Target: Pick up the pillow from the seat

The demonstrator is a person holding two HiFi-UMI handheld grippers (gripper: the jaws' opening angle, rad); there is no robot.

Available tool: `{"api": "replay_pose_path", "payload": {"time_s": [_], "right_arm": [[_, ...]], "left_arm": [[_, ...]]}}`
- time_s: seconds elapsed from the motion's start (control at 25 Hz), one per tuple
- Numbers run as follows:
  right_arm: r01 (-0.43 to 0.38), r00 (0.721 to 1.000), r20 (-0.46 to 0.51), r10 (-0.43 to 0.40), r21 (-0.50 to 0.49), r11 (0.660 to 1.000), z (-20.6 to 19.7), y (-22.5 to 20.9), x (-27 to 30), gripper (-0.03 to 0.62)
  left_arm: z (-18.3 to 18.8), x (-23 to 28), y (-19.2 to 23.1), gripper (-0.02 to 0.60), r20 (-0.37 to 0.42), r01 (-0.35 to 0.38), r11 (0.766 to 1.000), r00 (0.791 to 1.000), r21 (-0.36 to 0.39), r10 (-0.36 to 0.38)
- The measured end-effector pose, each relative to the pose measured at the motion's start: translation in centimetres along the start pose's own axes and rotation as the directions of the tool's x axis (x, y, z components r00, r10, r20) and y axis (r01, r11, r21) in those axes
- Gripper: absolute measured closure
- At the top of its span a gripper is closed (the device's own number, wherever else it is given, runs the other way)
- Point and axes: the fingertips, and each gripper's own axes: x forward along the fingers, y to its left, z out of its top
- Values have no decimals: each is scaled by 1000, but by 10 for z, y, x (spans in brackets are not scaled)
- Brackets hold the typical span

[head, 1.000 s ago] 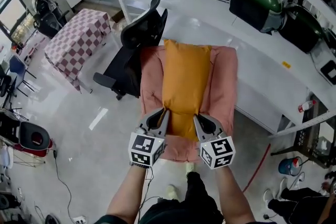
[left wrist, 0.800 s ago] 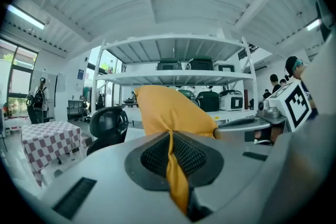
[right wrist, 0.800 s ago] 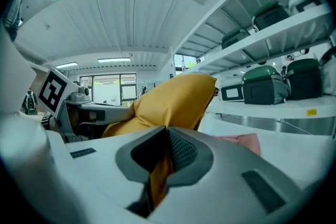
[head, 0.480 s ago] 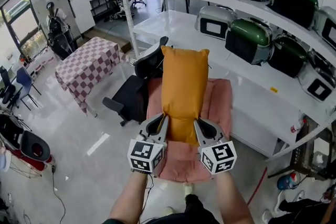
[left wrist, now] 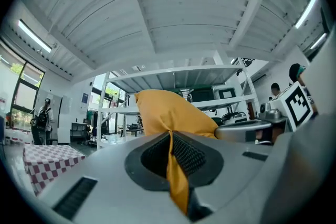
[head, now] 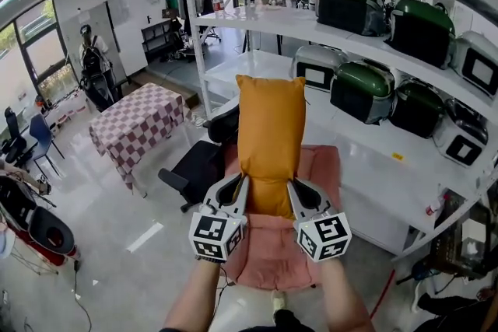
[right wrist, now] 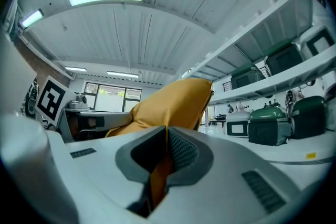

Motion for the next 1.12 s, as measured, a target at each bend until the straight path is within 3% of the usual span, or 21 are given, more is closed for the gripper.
{"api": "replay_pose_path", "payload": {"time_s": [0.52,1.12], "right_arm": [[0,997,83,3,-39,999,45,13,-4,582],[24,994,105,-20,-30,999,52,16,-5,582]], "left_arm": [[43,-18,1,566,82,-29,1000,996,11,28],[52,-20,2,566,93,-22,999,995,23,20]]}}
